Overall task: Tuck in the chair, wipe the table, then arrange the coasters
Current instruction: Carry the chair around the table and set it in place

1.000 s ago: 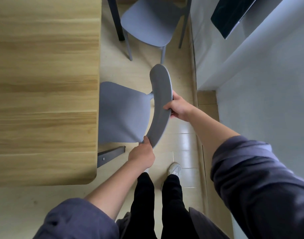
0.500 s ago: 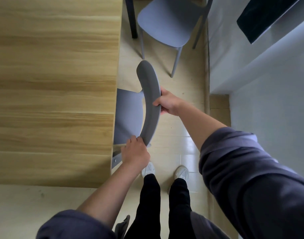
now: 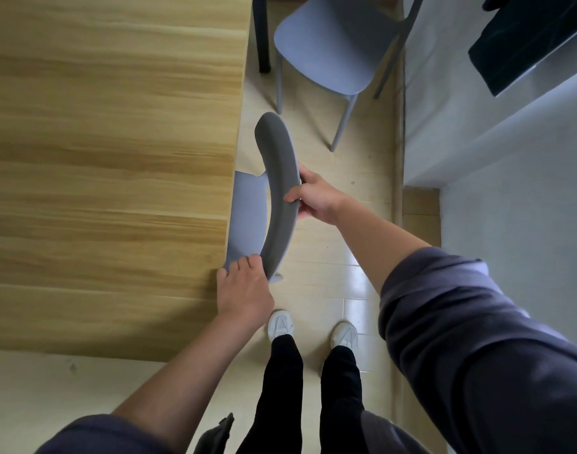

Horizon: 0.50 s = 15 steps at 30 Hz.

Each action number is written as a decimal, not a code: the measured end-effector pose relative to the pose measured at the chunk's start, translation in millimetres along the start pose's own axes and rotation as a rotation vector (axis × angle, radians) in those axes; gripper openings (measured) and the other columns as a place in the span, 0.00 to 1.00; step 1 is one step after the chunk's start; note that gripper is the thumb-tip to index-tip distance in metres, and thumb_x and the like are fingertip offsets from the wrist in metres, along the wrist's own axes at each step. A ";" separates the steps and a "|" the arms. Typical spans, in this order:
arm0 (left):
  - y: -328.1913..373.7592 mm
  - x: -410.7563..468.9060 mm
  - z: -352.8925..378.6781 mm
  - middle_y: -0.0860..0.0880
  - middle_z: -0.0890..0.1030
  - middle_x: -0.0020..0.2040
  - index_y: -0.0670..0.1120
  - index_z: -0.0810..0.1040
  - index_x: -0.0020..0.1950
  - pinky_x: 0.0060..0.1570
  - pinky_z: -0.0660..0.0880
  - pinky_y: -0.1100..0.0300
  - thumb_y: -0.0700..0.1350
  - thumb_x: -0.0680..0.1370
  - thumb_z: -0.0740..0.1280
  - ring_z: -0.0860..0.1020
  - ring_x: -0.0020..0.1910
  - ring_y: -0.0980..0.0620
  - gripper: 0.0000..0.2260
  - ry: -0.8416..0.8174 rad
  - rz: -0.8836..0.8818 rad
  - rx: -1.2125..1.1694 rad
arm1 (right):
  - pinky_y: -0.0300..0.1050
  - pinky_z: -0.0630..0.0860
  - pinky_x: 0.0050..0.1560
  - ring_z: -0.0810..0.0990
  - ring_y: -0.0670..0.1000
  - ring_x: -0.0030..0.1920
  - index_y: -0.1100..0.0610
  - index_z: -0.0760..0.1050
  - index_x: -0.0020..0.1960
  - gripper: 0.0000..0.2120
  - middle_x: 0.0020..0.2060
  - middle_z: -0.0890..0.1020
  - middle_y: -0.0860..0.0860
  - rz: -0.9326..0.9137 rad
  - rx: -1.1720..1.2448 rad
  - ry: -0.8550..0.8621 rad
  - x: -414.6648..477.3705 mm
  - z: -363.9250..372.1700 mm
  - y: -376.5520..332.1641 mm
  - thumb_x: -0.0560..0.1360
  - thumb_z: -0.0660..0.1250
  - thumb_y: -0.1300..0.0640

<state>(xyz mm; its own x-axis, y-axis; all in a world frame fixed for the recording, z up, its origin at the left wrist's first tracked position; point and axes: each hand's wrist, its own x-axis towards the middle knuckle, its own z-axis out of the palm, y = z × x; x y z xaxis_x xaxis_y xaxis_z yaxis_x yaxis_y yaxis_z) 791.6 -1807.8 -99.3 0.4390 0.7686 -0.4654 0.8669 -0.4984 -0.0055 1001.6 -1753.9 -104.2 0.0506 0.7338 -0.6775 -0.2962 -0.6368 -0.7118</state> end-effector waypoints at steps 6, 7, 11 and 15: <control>-4.8 2.9 -3.7 0.49 0.72 0.54 0.47 0.65 0.57 0.51 0.62 0.55 0.45 0.74 0.61 0.71 0.54 0.49 0.12 -0.045 0.065 0.151 | 0.49 0.81 0.40 0.84 0.51 0.40 0.45 0.68 0.71 0.33 0.50 0.80 0.52 0.000 0.056 -0.017 5.8 1.8 9.5 0.73 0.60 0.73; -7.5 2.5 -3.7 0.49 0.72 0.55 0.47 0.66 0.58 0.52 0.62 0.55 0.45 0.75 0.60 0.71 0.54 0.49 0.13 -0.055 0.064 0.176 | 0.49 0.81 0.41 0.84 0.51 0.41 0.45 0.68 0.71 0.34 0.49 0.81 0.52 0.000 0.071 -0.025 5.9 3.8 12.1 0.73 0.60 0.73; -18.6 0.8 -6.1 0.49 0.72 0.54 0.48 0.67 0.57 0.52 0.62 0.54 0.45 0.73 0.59 0.71 0.53 0.49 0.13 -0.064 0.088 0.236 | 0.50 0.81 0.42 0.84 0.52 0.42 0.45 0.67 0.72 0.35 0.50 0.81 0.52 -0.015 0.091 -0.035 8.9 12.6 17.7 0.72 0.61 0.73; -26.7 -0.8 -10.1 0.48 0.70 0.50 0.49 0.68 0.53 0.47 0.60 0.53 0.42 0.72 0.59 0.70 0.48 0.47 0.10 -0.001 0.188 0.281 | 0.50 0.81 0.41 0.84 0.51 0.38 0.45 0.69 0.71 0.34 0.45 0.82 0.50 -0.019 0.090 -0.024 11.9 17.5 19.4 0.72 0.61 0.73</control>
<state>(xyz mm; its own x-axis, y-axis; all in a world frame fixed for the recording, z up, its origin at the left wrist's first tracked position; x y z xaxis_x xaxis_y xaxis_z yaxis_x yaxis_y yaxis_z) 770.5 -1791.0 -89.9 0.5846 0.6523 -0.4824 0.6718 -0.7226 -0.1630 979.8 -1753.5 -122.8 0.0347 0.7515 -0.6588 -0.3796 -0.5999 -0.7043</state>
